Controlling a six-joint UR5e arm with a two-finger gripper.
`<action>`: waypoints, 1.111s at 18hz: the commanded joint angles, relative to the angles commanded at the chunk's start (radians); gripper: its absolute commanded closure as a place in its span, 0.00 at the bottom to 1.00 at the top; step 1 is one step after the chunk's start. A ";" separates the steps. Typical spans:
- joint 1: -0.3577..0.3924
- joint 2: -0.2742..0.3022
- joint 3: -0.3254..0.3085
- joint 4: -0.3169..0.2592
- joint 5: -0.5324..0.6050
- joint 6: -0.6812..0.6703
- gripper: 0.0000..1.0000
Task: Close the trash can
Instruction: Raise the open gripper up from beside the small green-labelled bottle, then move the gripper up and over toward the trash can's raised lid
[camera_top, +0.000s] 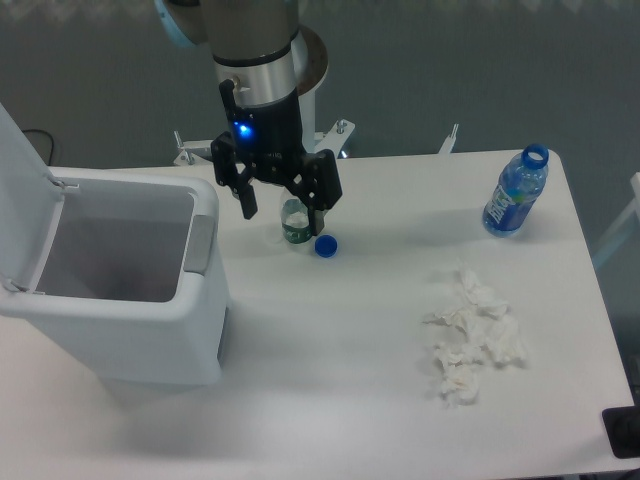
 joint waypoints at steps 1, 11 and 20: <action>0.000 0.003 0.000 -0.002 0.003 0.000 0.00; -0.005 0.054 0.000 0.035 -0.003 -0.005 0.00; -0.087 0.155 -0.035 0.026 -0.008 -0.014 0.00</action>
